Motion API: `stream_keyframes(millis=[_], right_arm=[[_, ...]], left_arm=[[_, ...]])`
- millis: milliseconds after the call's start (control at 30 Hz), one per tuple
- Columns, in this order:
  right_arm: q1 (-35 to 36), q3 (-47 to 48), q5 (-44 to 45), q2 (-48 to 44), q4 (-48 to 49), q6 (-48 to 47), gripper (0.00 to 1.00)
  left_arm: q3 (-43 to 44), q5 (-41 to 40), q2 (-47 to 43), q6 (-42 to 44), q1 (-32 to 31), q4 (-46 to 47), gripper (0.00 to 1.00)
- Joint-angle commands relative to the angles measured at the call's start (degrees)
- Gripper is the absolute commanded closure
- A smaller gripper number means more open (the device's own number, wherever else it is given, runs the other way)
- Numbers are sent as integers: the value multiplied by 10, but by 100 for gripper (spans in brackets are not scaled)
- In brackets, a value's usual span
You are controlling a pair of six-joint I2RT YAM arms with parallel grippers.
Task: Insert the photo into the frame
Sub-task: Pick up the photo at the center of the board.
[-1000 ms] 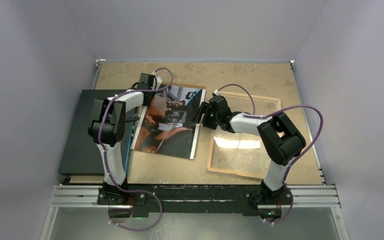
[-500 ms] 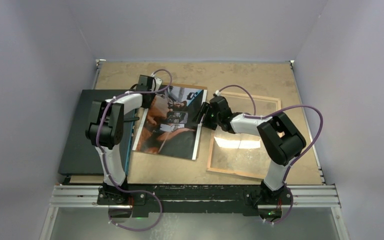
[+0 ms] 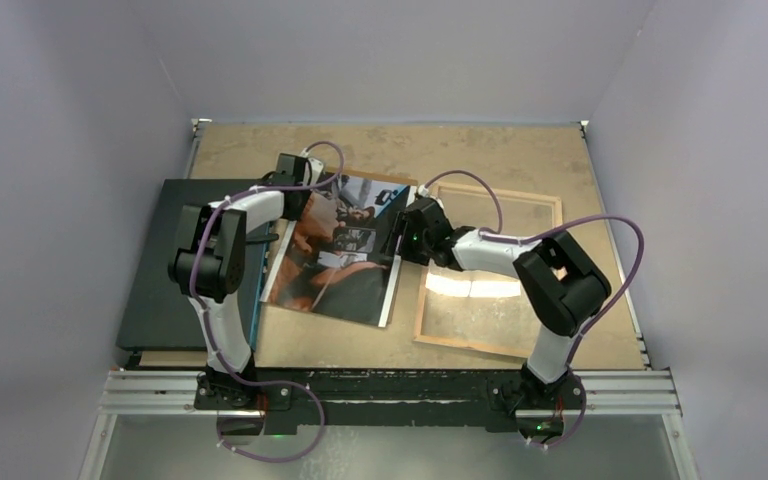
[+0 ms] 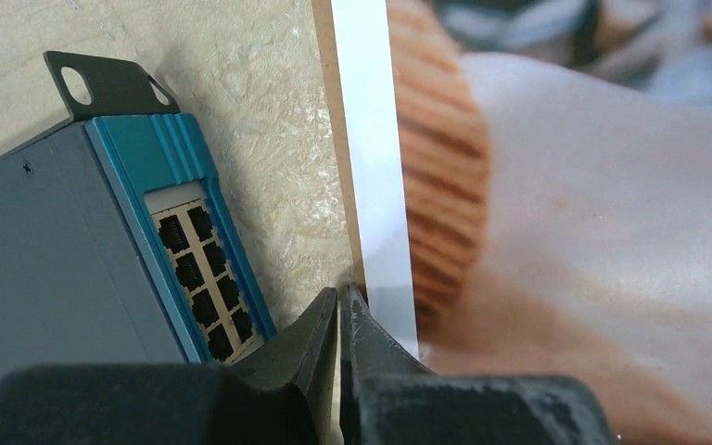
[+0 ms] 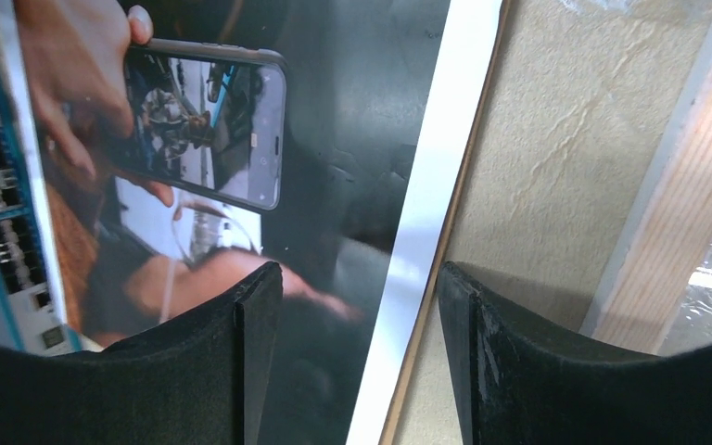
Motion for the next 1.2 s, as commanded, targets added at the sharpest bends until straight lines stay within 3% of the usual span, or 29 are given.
stream_keyframes(millis=[0, 567, 867, 1167], right_arm=[[25, 34, 37, -15, -31, -21, 35], [72, 138, 157, 41, -136, -96, 35], [94, 162, 207, 50, -194, -84, 31], [99, 43, 41, -96, -173, -6, 20]], left_arm=[[-17, 37, -22, -22, -14, -9, 97], [-34, 63, -24, -34, -16, -10, 99], [-32, 65, -22, -42, -17, -17, 100], [-32, 45, -26, -33, -15, -23, 100]])
